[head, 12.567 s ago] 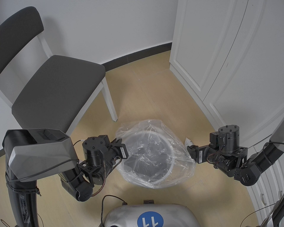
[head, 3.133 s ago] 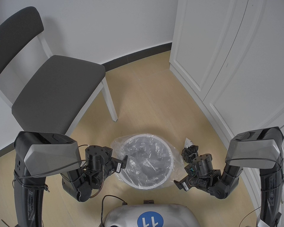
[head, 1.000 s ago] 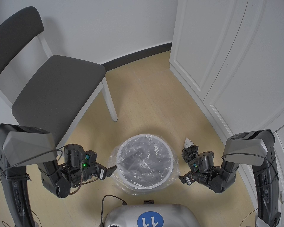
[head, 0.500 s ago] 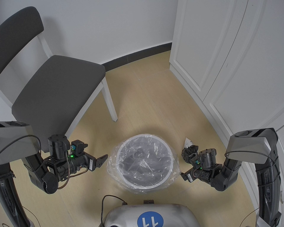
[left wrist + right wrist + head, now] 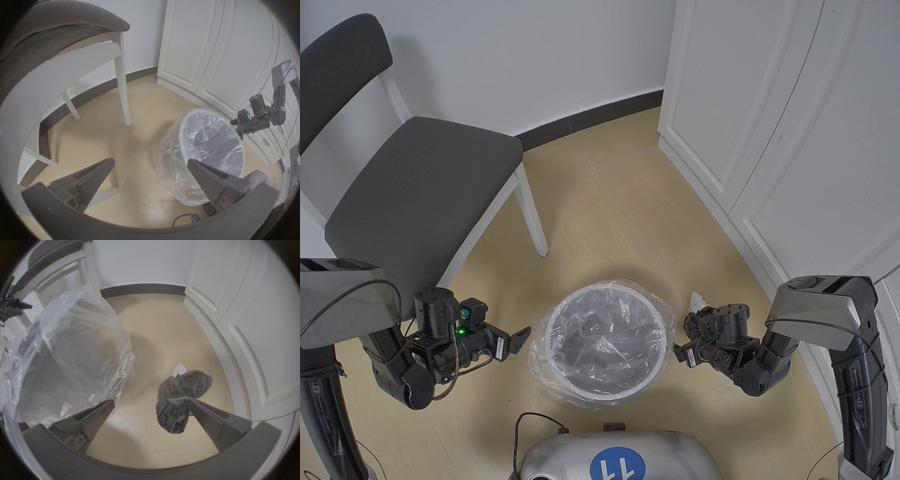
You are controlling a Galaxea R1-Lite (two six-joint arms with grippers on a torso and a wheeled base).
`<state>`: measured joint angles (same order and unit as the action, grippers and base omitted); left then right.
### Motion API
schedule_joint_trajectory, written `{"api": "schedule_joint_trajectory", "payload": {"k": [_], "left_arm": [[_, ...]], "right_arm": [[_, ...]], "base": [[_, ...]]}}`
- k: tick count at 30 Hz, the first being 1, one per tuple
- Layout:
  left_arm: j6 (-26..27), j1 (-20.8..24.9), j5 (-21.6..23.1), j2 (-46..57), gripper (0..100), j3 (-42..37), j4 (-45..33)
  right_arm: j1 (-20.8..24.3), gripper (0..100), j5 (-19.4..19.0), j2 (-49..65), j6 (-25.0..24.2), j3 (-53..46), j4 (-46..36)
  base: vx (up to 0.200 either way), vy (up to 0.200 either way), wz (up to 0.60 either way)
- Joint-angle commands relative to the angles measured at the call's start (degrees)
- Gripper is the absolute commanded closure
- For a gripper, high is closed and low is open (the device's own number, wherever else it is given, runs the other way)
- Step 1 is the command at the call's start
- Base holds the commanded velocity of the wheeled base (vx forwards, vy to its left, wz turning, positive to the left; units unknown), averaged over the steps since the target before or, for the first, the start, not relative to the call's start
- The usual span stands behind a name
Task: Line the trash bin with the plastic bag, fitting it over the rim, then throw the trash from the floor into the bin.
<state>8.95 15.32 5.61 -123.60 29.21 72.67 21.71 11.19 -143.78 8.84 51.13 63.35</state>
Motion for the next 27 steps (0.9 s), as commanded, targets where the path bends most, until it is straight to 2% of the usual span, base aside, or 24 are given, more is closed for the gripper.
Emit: {"api": "schedule_joint_trajectory", "payload": {"k": [1, 5, 8, 14, 19, 27], "left_arm": [[0.02, 0.32, -1.56, -2.96, 0, 1.47, 0.19], [0.02, 0.85, -4.73, -4.46, 0, 3.14, 0.46], [-0.07, 1.20, -5.61, -4.81, 0, 3.66, 0.46], [-0.42, 1.29, -5.96, -5.86, 0, 5.33, 0.63], [-0.33, 0.94, -8.86, -8.76, 0, 7.18, 1.69], [-0.42, -0.47, -8.86, -11.22, 0, 9.11, 1.60]], "right_arm": [[-0.27, 0, 0.32, -4.67, -1.81, 4.07, 0.19], [-0.35, 0, -0.12, -5.20, -5.06, 6.00, -1.04], [-0.35, 0, -0.38, -5.20, -5.59, 6.09, -1.04], [0.00, 0, -1.17, -2.21, -5.32, 2.49, -0.34], [0.17, 0, -3.19, 3.41, -4.53, -2.44, -0.34], [-0.18, 0, -3.63, 7.11, -3.13, -4.98, -0.25]], "base": [[0.000, 0.000, 0.00], [0.000, 0.000, 0.00], [0.000, 0.000, 0.00], [0.000, 0.000, 0.00], [0.000, 0.000, 0.00], [0.000, 0.000, 0.00]]}}
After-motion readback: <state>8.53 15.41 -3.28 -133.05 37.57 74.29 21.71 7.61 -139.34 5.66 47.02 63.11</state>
